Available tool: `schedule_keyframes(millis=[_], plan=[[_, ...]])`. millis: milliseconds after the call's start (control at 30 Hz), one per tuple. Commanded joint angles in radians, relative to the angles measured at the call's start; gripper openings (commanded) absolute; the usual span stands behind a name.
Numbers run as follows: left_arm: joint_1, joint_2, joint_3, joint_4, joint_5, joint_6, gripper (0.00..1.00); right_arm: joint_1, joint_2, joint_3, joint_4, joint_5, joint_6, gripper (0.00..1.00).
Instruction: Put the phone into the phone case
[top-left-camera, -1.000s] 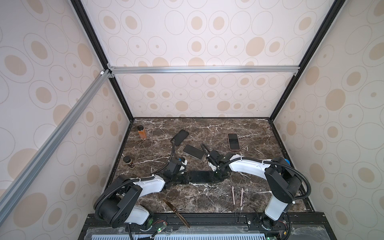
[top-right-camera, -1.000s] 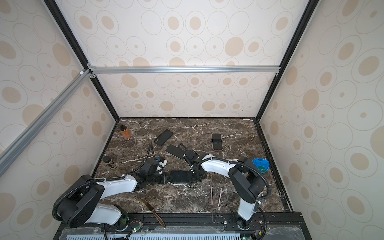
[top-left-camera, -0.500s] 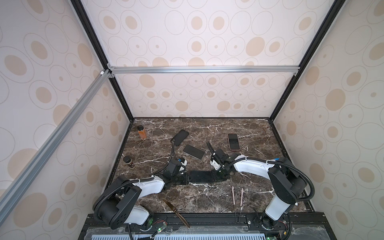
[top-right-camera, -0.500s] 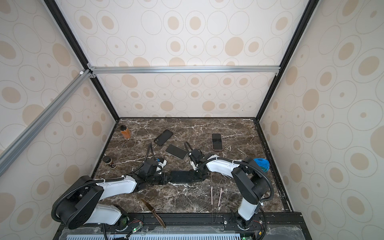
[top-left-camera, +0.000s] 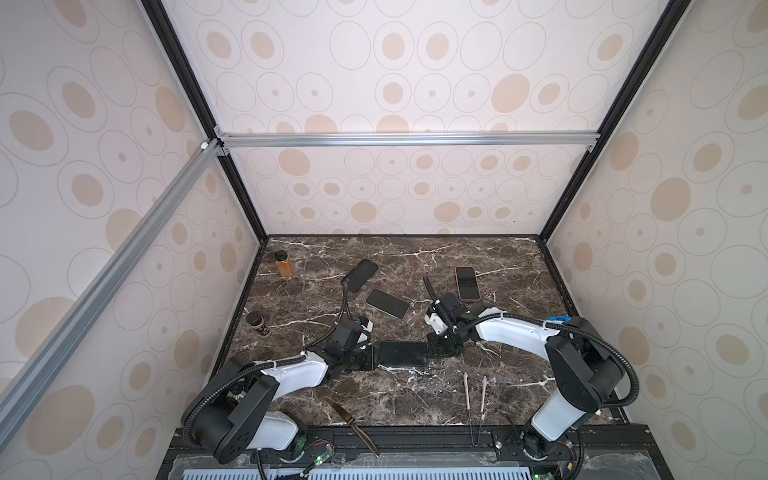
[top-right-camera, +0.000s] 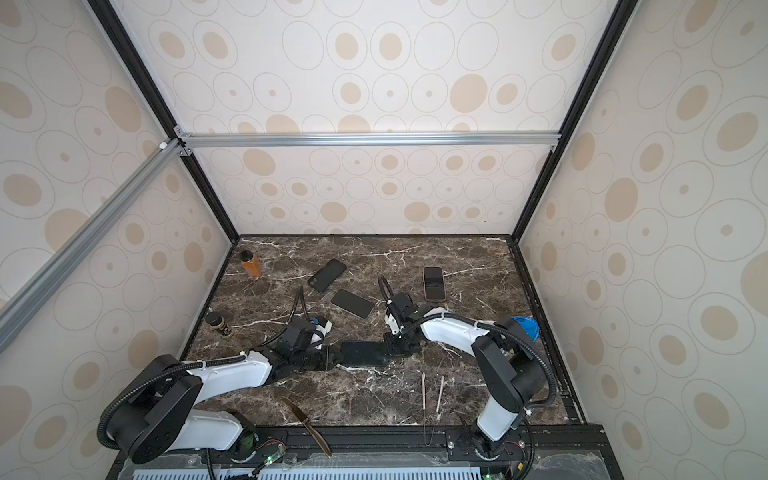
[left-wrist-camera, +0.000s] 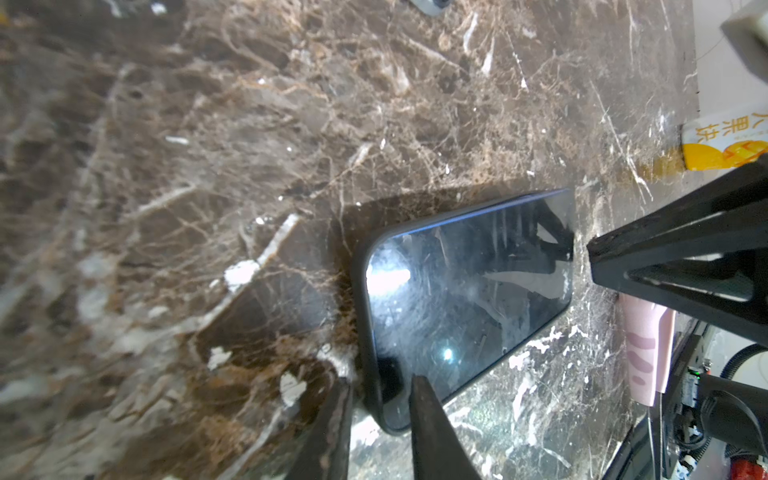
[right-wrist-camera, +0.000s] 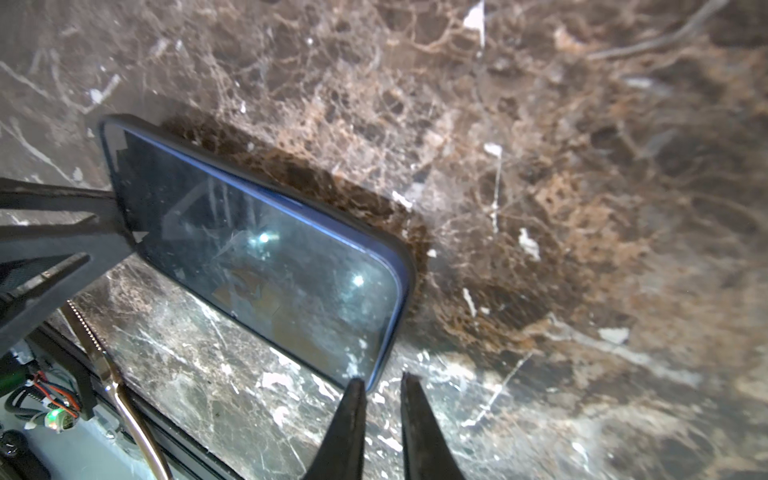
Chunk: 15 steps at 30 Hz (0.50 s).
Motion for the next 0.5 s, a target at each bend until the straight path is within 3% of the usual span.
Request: schedule_keyframes(millis=[0,467], plan=[[0.01,0.011,0.029,-0.068,-0.025,0.017,0.27,-0.007,0.0,-0.004,0.011,-0.012,-0.012,0.18],[0.029,0.098,0.074,-0.045,0.009,0.058,0.24,-0.011,0.068,0.03,0.023,0.031,-0.023,0.14]])
